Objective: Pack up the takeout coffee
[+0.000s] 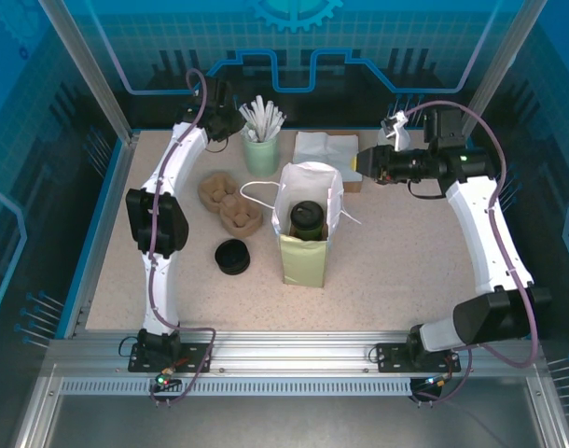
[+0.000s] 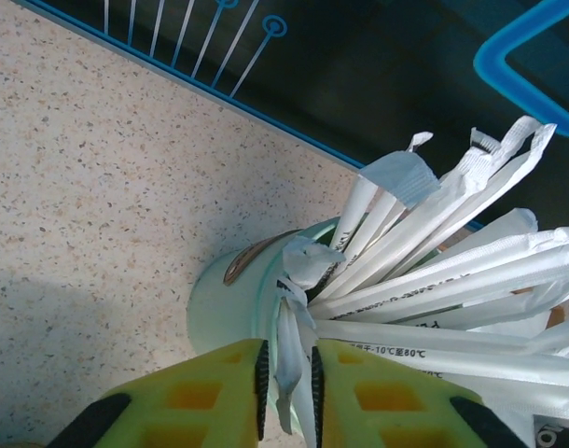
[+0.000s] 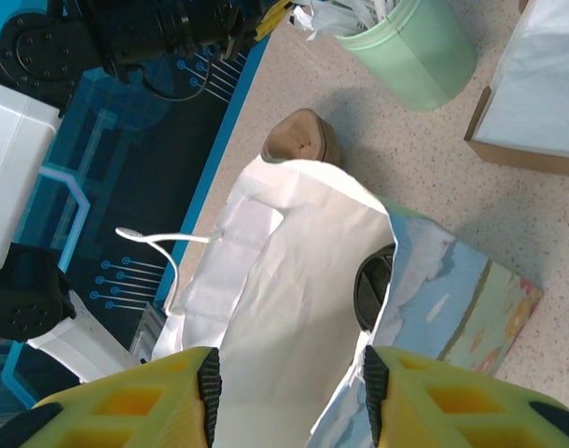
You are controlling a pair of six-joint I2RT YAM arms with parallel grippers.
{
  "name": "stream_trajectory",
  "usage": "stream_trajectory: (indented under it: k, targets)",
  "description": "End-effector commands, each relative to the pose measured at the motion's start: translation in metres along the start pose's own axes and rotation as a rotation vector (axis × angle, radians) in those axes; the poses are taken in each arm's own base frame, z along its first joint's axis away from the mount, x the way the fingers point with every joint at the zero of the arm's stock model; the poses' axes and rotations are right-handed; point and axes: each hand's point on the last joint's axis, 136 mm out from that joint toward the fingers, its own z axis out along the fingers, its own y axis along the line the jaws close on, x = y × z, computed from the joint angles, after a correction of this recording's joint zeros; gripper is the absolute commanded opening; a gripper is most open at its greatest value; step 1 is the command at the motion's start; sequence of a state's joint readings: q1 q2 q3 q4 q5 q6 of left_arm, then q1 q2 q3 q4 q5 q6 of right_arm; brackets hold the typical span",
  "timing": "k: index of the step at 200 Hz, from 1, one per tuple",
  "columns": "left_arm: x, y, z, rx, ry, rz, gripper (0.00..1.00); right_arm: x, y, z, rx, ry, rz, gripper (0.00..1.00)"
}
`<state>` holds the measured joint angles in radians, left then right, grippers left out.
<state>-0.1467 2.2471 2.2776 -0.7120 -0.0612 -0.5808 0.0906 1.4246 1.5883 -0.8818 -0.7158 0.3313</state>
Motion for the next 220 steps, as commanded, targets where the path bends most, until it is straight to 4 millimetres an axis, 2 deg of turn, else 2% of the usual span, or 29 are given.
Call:
stream_trajectory:
  k: [1,22,64,98,137,156,196,220]
  targets:
    - [-0.005,0.001,-0.001,0.003,0.003,0.030,0.17,0.009,0.004,-0.008,-0.017,-0.004,-0.010,0.47]
    - [-0.010,-0.002,-0.004,0.010,-0.013,0.055,0.11,0.015,0.003,-0.011,-0.013,-0.006,-0.015,0.47]
    - [-0.018,-0.010,-0.018,0.029,-0.040,0.068,0.10,0.021,0.007,-0.016,-0.025,-0.033,-0.036,0.47]
    - [-0.026,-0.019,-0.038,0.057,-0.073,0.091,0.09,0.015,0.012,-0.022,-0.028,-0.098,-0.079,0.47]
    - [-0.044,-0.034,-0.087,0.083,-0.148,0.150,0.09,0.001,0.022,-0.034,-0.003,-0.175,-0.153,0.47]
    - [-0.049,-0.039,-0.111,0.092,-0.182,0.183,0.09,-0.007,0.018,-0.039,0.050,-0.209,-0.177,0.47]
    - [-0.048,-0.056,-0.157,0.138,-0.241,0.259,0.09,-0.013,0.011,-0.048,0.117,-0.286,-0.193,0.47]
    - [-0.046,-0.069,-0.194,0.179,-0.284,0.304,0.08,-0.010,0.011,-0.056,0.136,-0.320,-0.191,0.47]
